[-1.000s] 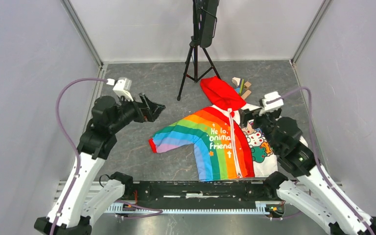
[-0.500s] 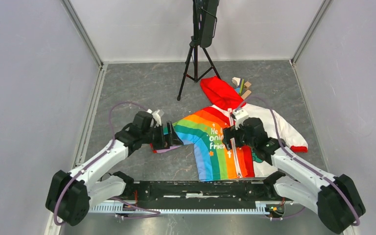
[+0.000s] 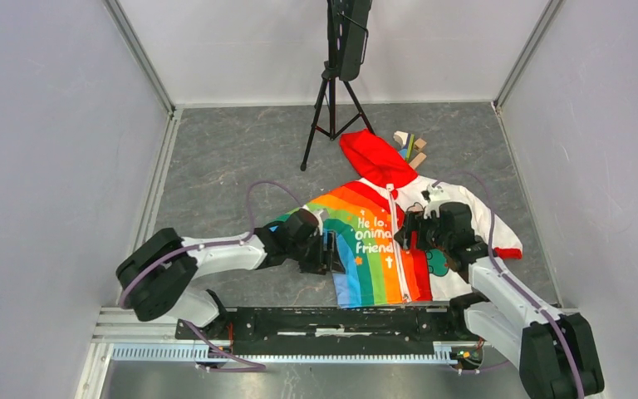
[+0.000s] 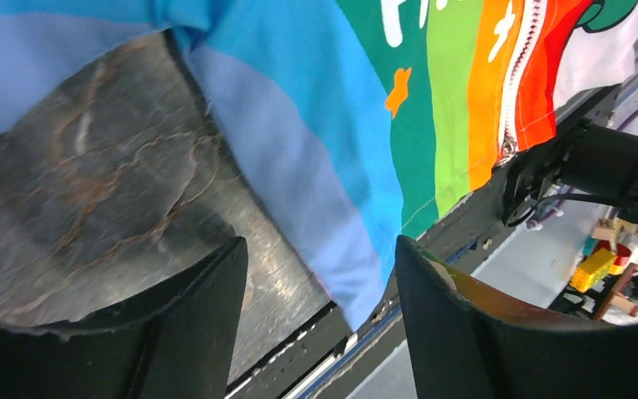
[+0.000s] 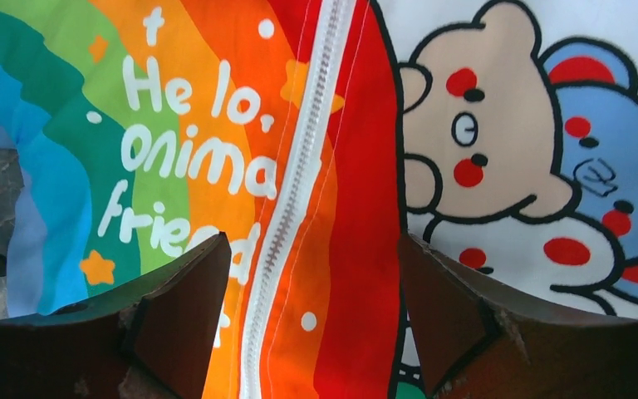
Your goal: Zip up the jacket
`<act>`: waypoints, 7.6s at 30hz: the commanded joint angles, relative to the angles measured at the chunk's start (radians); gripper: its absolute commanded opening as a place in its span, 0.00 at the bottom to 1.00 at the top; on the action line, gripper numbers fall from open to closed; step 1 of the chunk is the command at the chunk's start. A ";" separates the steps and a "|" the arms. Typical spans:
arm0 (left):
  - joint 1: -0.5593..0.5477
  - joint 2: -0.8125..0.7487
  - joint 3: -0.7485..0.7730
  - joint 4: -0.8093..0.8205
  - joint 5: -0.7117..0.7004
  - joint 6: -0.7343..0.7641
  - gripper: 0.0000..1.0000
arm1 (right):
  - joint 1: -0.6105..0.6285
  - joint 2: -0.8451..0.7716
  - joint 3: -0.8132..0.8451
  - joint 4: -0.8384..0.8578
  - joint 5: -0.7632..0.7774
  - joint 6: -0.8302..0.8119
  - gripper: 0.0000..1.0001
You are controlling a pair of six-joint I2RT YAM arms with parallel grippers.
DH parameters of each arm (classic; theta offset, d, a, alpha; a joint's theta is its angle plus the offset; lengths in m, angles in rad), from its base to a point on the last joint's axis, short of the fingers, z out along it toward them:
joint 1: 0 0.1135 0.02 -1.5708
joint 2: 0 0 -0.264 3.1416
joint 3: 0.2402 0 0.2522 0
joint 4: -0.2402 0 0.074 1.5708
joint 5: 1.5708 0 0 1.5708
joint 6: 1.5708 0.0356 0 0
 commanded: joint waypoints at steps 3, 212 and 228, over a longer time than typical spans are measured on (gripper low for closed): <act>-0.079 0.096 0.073 0.091 -0.112 -0.059 0.68 | -0.004 -0.038 -0.032 -0.083 0.021 -0.013 0.75; -0.091 -0.129 -0.065 0.591 0.089 0.153 0.54 | 0.728 -0.517 -0.173 0.467 0.166 -0.122 0.00; -0.061 -0.106 -0.094 0.680 0.136 0.102 0.61 | 0.727 -0.509 -0.161 0.463 0.170 -0.114 0.00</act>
